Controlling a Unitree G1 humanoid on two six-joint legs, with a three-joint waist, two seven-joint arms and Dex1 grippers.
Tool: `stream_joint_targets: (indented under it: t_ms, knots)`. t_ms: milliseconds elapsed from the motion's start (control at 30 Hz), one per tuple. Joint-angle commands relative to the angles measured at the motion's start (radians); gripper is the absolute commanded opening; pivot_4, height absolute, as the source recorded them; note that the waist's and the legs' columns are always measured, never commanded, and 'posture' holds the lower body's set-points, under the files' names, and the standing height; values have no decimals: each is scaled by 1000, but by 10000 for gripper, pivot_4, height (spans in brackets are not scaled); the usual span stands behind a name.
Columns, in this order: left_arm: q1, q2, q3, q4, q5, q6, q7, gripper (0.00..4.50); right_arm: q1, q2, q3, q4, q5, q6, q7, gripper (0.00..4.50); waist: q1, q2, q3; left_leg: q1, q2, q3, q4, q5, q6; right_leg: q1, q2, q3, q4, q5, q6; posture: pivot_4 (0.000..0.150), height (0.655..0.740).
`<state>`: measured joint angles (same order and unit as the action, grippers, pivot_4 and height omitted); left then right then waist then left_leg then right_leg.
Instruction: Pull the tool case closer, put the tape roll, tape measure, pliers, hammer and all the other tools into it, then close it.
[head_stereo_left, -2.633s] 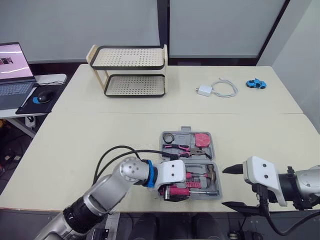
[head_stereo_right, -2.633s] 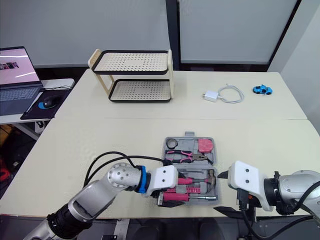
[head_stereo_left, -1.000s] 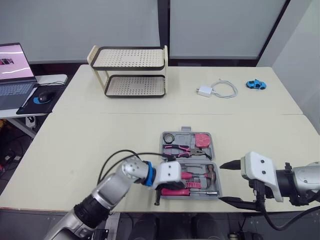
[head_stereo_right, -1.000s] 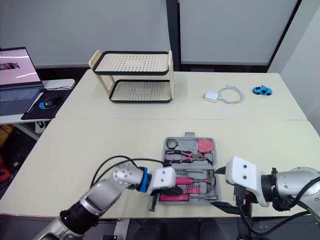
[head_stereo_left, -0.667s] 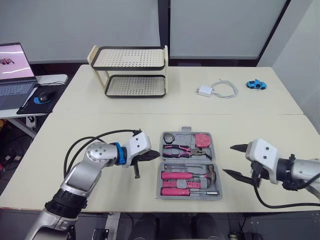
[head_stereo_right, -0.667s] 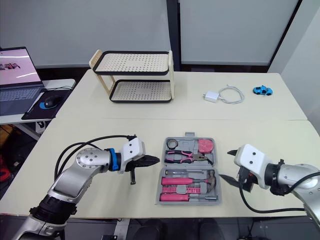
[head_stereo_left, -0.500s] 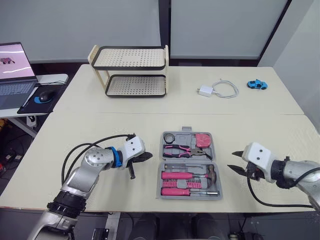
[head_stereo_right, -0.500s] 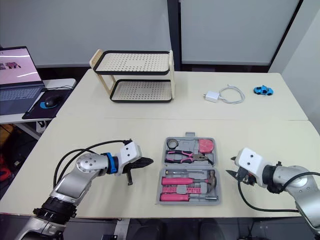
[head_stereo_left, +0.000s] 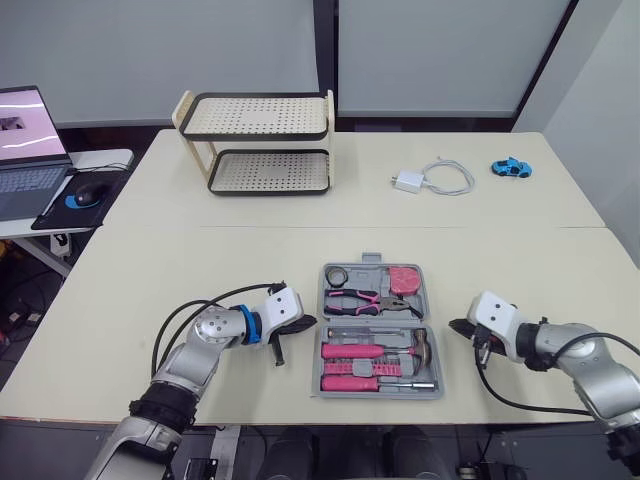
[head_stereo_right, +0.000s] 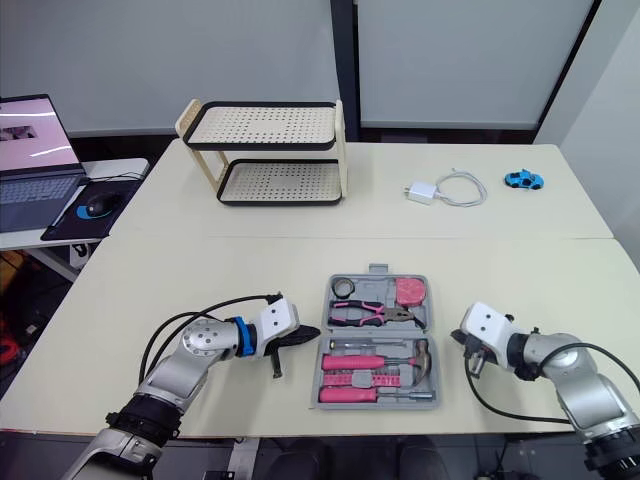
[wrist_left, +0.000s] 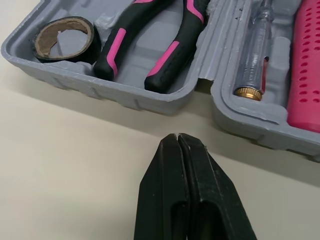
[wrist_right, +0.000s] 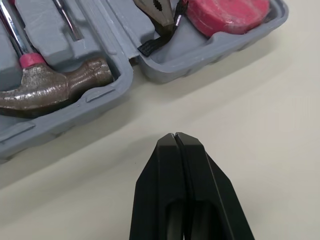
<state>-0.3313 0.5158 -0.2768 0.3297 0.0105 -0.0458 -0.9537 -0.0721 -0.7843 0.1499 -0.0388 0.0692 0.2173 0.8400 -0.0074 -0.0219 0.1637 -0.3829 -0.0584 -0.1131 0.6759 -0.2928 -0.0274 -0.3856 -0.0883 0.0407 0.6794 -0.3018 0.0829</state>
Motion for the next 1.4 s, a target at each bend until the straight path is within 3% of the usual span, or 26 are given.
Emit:
stream_joint_targets:
  t_ms: [33,833,1400]
  knots:
    - [-18,-15,-8,15,14,-28,2,0,-31,21,10,17,-18,-24,6,213,-1,0,0,0,0,0,0,0,0,0,0,0,0,0,0,1500,7400]
    - [-20,-42,-34,9,33,-23,-39,0,-94,134,68,55,-43,-8,50,213,-1,1,-1,0,0,0,0,0,0,0,0,0,0,0,0,1500,7400]
    - [80,15,-29,-192,3,90,-85,0,-87,151,87,-8,-29,24,74,213,-20,1,-1,0,0,0,-1,0,0,-1,0,0,0,0,0,1500,7400]
